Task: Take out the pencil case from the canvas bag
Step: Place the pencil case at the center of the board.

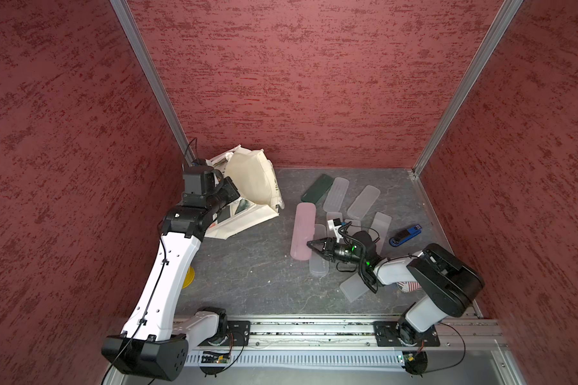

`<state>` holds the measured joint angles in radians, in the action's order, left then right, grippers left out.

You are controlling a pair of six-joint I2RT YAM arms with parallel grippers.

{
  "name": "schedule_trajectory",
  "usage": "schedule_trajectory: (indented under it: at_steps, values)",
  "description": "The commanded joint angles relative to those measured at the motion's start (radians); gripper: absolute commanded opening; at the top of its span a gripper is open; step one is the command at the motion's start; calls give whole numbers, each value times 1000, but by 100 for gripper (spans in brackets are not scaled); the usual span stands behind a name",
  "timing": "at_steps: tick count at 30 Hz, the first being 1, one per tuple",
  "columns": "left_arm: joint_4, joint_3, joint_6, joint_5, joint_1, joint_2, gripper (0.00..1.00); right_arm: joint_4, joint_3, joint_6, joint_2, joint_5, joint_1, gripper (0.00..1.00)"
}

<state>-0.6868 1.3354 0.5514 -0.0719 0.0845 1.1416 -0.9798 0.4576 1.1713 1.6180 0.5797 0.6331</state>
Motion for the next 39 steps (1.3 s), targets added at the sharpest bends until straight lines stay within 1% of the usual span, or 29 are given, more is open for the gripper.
schedule_trajectory:
  at_steps: [1,2,4,5,7,8,10,13,14,15,17,19,21,22,26,30,34,37,39]
  values:
    - [153,36,61,-111,-40,-9,0,210,108,-134,4,-71,-4,24]
    - [170,35,76,-132,-58,-10,0,251,128,-153,10,-89,-4,24]
    - [238,15,143,-230,-116,-5,0,322,169,-184,29,-123,-4,24]
    - [298,-6,199,-315,-152,5,0,341,184,-189,41,-132,-4,24]
    - [445,-44,315,-479,-196,44,0,358,207,-185,75,-145,-4,25]
    - [512,-54,363,-545,-205,72,0,355,216,-179,96,-145,-4,25]
    - [588,-53,407,-615,-205,114,0,348,222,-164,131,-154,-4,25]
    - [629,-52,413,-657,-187,141,0,346,231,-151,181,-156,-4,25]
    - [638,-56,415,-668,-184,147,0,344,233,-147,193,-155,-4,28]
    - [649,-63,421,-678,-181,149,0,344,234,-148,200,-156,-4,32]
    - [698,-93,440,-704,-178,152,0,346,238,-151,203,-155,-4,35]
    - [726,-116,450,-719,-178,149,0,359,240,-159,187,-163,-4,43]
    - [730,-128,448,-727,-180,145,0,390,246,-170,165,-175,-5,49]
    - [732,-131,448,-732,-180,144,0,407,249,-175,146,-181,-4,54]
    - [744,-139,450,-749,-185,136,0,476,259,-196,57,-214,-4,69]
    - [754,-140,451,-774,-189,130,0,594,299,-240,-61,-269,-4,81]
    - [763,-146,454,-798,-190,130,0,748,389,-311,-159,-343,-4,90]
    - [781,-154,470,-806,-189,134,0,823,454,-349,-239,-393,-4,98]
    - [799,-160,485,-810,-189,135,0,840,483,-360,-265,-413,-5,99]
